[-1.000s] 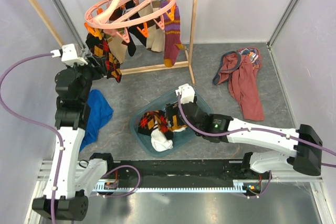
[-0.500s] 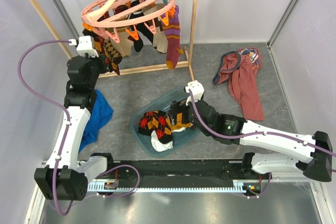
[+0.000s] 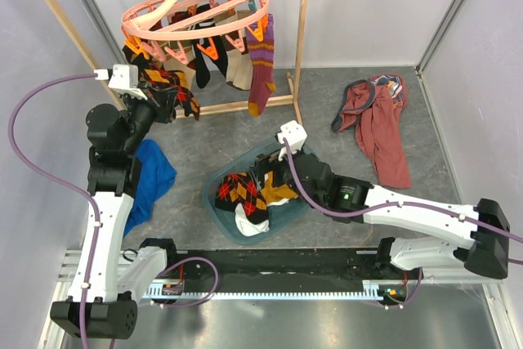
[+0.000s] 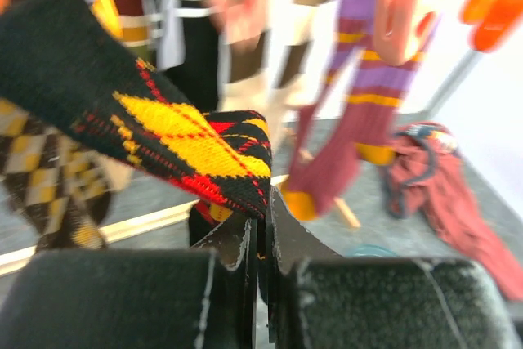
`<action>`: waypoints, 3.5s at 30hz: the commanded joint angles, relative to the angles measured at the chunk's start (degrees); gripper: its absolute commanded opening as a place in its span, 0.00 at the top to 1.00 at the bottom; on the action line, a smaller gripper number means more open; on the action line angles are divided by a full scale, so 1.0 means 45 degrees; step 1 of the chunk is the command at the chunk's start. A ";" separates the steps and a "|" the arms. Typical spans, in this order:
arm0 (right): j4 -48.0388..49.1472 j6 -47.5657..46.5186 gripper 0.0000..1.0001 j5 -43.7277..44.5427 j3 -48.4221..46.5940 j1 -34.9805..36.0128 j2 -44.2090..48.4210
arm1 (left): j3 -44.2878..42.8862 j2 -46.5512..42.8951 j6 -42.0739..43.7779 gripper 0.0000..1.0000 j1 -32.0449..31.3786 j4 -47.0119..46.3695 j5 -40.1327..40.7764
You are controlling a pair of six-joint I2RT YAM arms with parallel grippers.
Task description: Remove the socks clipped to the hanger
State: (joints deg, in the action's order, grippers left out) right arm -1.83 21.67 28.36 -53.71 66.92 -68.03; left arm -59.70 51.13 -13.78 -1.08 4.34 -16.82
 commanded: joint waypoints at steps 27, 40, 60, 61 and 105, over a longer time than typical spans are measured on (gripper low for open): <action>0.4312 -0.6828 0.58 -0.0563 -0.8083 -0.0007 -0.7538 | 0.0123 -0.0426 -0.4653 0.93 0.0006 -0.0243 -0.5074; 0.5249 -0.6730 1.00 0.0124 -0.7244 -0.0007 -0.7226 | -0.4835 0.0686 -0.3169 0.53 0.0006 0.5206 0.1080; 0.5249 -0.6906 1.00 -0.0520 -0.7107 -0.0007 -0.6894 | -0.7514 0.3050 -0.3247 0.32 0.0006 0.5697 0.2878; 0.5269 -0.6886 1.00 -0.0521 -0.7087 -0.0007 -0.6875 | -0.7553 0.3109 -0.3227 0.31 0.0006 0.5657 0.2878; 0.3866 -0.5813 1.00 -0.0931 -0.6989 -0.0007 -0.6387 | -0.7749 0.3734 -0.2583 0.98 0.0006 0.4212 0.2117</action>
State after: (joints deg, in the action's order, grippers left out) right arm 18.50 -7.79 25.28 -85.17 66.89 -100.62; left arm -93.14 68.51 -26.98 -1.08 25.06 -5.85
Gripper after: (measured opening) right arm 0.036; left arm 0.072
